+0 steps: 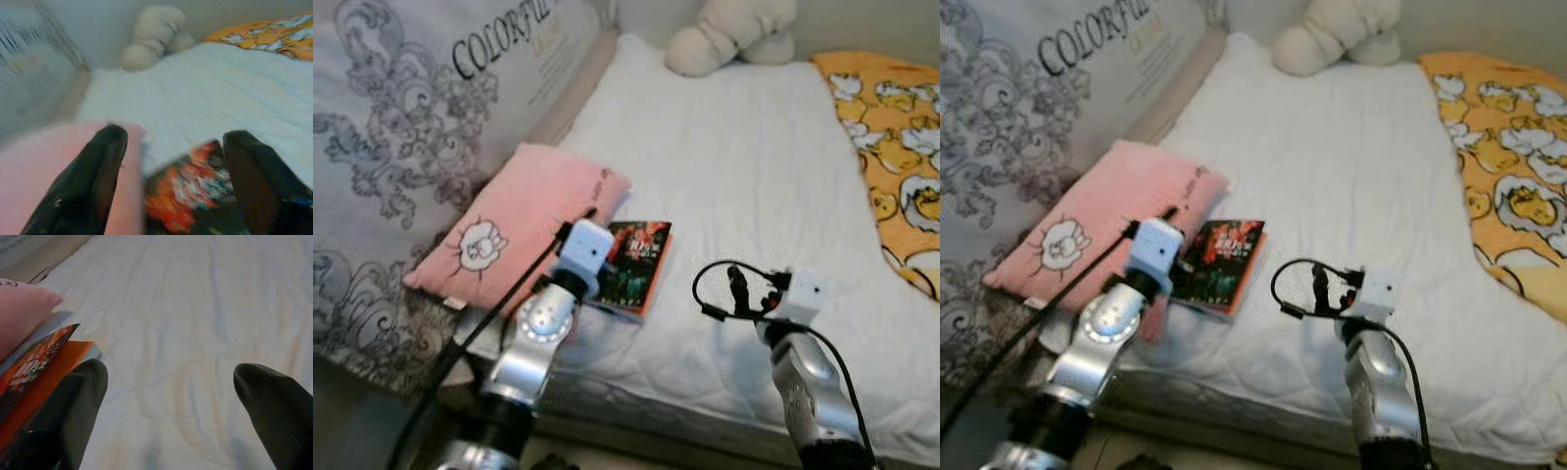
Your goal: Clean up the room
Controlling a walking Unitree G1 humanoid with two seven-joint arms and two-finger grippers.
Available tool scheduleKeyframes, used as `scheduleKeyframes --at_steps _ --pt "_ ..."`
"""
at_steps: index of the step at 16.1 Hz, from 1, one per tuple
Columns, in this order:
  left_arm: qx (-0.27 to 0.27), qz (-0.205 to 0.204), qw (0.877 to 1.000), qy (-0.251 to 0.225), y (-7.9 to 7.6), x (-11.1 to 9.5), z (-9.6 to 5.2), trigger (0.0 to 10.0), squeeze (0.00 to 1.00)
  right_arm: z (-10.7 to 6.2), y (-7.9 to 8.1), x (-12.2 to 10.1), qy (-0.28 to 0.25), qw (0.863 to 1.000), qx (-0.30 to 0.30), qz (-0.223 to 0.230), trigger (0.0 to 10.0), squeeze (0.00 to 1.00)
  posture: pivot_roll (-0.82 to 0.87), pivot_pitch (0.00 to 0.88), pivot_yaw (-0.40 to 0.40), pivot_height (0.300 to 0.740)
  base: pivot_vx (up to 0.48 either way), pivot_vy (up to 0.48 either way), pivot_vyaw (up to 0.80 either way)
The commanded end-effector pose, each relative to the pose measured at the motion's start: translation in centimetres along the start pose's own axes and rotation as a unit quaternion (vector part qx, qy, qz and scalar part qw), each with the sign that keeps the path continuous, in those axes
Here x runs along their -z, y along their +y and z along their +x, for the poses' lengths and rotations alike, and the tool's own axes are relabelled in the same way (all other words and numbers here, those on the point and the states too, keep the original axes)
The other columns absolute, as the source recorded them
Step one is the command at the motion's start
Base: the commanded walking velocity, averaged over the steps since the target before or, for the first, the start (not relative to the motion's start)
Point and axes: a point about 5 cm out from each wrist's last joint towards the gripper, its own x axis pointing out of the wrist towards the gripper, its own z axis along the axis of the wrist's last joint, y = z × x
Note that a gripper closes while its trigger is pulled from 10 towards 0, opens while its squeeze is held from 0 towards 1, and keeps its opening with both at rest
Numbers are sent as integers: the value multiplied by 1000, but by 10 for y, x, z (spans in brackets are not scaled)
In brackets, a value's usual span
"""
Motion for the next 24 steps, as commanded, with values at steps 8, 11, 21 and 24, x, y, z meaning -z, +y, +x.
scheduleKeyframes --at_steps 8,11,21,24 --pt "7 56 998 -15 0 -5 -19 10000 1000 -26 -20 44 71 997 5 -39 10000 0 119 0 -72 732 0 0 0" --pt "22 -12 999 47 -5 10 -28 10000 0 -5 -8 30 63 997 15 42 10000 0 153 0 -75 732 0 0 0" --pt "-48 -440 864 240 -27 72 -35 10000 0 -70 -55 45 63 981 73 -167 10000 0 41 0 -69 732 0 0 0" --pt "-52 -461 850 248 -38 75 -28 10000 0 -78 -52 45 58 981 71 -171 10000 0 10 0 -62 732 0 0 0"
